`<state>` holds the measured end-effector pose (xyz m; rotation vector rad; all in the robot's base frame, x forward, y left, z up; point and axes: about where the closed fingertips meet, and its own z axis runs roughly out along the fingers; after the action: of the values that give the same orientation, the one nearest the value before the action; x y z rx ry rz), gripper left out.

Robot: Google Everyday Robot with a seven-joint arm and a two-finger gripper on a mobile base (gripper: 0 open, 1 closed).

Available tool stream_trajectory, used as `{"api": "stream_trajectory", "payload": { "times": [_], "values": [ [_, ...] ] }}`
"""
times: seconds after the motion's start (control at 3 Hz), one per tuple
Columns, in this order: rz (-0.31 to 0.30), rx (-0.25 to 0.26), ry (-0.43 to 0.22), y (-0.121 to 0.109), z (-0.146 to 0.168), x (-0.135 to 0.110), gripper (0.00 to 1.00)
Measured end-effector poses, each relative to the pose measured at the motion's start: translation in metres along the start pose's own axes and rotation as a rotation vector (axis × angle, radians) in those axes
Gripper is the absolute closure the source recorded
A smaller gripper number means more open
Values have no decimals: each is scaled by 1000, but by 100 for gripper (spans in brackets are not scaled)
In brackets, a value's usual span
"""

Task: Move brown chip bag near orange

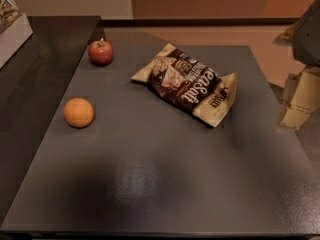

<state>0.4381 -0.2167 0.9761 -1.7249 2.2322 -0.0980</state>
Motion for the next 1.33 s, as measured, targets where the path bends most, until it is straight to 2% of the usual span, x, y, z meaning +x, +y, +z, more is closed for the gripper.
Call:
{"api": "stream_trajectory", "payload": {
  "times": [0.67,1.0,1.33],
  "values": [
    [22,20,-15,-3,2,-3,0],
    [75,27,-62,-19,13,-11,0],
    [127,26,-129,-44,30,-27,0]
  ]
}}
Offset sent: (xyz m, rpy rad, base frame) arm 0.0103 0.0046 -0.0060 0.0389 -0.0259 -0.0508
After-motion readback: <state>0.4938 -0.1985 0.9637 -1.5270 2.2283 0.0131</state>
